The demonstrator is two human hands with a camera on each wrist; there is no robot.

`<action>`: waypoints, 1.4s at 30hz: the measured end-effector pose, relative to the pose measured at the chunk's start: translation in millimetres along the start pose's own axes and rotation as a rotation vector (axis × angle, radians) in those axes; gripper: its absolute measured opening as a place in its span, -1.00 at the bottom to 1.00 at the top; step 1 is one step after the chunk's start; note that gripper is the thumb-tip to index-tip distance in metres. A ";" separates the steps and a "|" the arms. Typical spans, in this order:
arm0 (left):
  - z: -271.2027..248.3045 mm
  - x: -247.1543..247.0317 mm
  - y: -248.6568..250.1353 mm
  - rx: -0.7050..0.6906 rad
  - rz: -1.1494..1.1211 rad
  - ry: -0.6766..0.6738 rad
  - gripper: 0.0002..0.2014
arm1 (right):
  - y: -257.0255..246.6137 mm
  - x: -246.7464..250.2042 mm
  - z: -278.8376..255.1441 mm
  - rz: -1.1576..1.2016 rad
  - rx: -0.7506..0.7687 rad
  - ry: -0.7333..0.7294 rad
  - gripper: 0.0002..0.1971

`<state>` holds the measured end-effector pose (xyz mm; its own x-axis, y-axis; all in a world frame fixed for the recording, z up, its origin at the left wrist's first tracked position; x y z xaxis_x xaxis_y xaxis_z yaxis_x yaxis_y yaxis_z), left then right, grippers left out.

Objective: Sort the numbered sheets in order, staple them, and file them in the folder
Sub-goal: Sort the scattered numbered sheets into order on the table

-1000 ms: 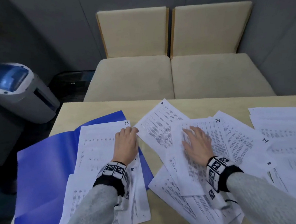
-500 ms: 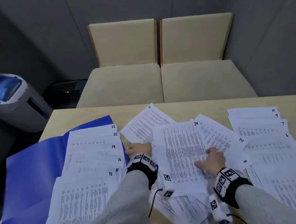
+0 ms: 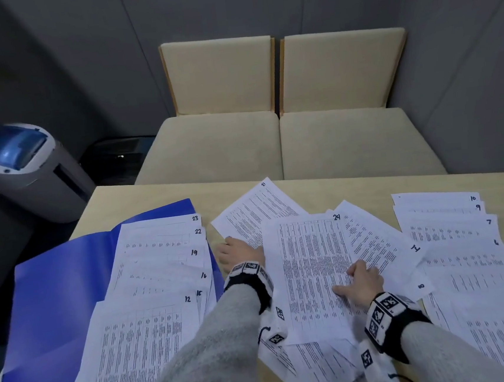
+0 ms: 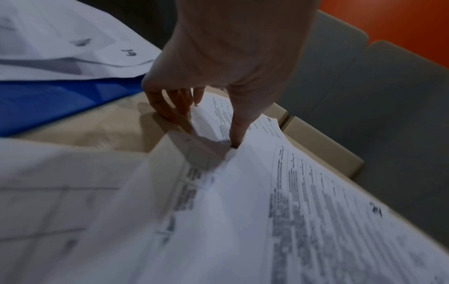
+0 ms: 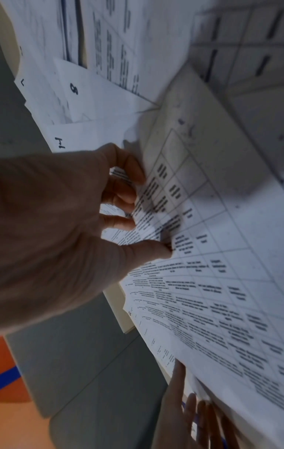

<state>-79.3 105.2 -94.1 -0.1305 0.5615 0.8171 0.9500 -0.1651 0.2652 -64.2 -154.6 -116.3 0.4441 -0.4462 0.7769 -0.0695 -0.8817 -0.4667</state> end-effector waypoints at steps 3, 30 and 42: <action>2.6 1.7 10.3 0.097 -0.080 -0.047 -0.30 | 3.3 -1.6 1.8 -0.006 0.008 0.006 -0.46; -1.3 14.1 14.5 -0.069 -0.416 -0.211 -0.68 | -4.3 4.0 -18.5 0.053 0.002 0.071 -0.42; -19.9 135.3 8.3 -0.769 -0.568 0.347 -0.90 | -6.6 9.6 -15.1 -0.005 -0.094 0.050 -0.12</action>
<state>-94.7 163.6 28.8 -0.6967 0.4733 0.5391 0.2981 -0.4925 0.8177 -73.0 -155.4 -99.4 0.3997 -0.4466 0.8005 -0.1522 -0.8935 -0.4225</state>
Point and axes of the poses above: each hand's wrist, its own z-axis towards the middle knuckle, its own x-axis out of the back of the hand, y = z × x, the point moved 3 cm from there along z, towards the middle knuckle, and after that the axes turned 12 degrees about x, right-handed, at the moved point
